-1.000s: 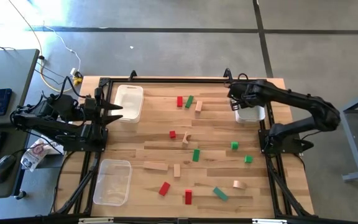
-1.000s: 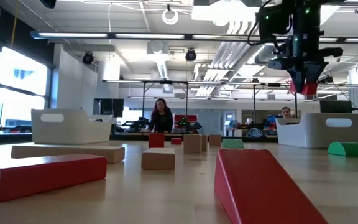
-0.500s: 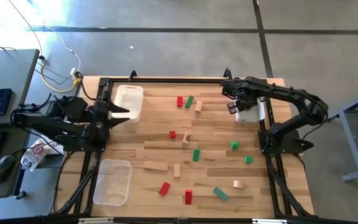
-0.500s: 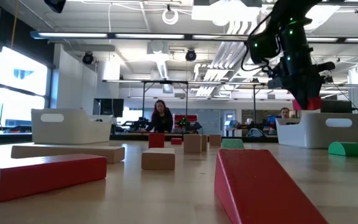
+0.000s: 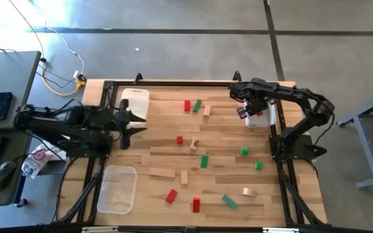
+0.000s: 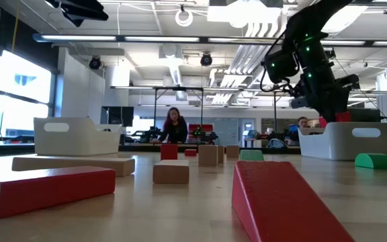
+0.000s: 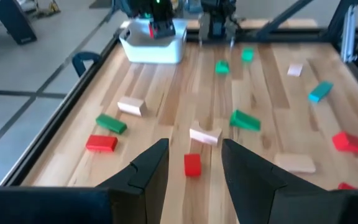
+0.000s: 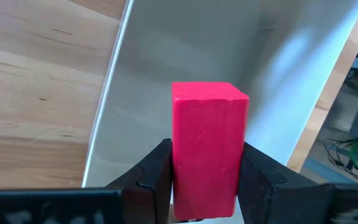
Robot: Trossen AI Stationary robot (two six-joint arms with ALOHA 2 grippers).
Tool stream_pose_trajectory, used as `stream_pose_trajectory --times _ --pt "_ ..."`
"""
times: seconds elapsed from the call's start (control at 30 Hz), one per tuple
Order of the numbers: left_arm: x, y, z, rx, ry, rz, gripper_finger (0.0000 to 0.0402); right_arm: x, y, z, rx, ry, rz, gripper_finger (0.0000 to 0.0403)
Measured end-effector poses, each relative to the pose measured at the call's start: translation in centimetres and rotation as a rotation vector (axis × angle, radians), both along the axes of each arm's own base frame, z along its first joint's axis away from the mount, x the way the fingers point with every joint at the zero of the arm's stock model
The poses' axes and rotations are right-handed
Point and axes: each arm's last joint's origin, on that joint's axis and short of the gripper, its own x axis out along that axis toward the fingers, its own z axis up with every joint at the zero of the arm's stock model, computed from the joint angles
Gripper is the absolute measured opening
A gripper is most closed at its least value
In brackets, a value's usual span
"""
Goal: Sort & place blocks by color
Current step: Put the red block into the gray bin, then put the brown block into the transparent bin
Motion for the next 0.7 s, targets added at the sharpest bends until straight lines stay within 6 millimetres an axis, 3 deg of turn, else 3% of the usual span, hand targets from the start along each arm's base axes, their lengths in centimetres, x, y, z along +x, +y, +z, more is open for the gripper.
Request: stream_pose_trajectory --times 0.33,0.7 --pt "2.8 0.0 -2.0 0.001 0.142 0.001 0.0135 -0.1 -0.1 0.1 -0.03 0.029 0.031 0.0174" --pt "5.7 -0.3 -4.6 -0.067 0.285 -0.095 0.0135 -0.2 0.1 0.5 -0.026 0.012 0.057 0.0178"
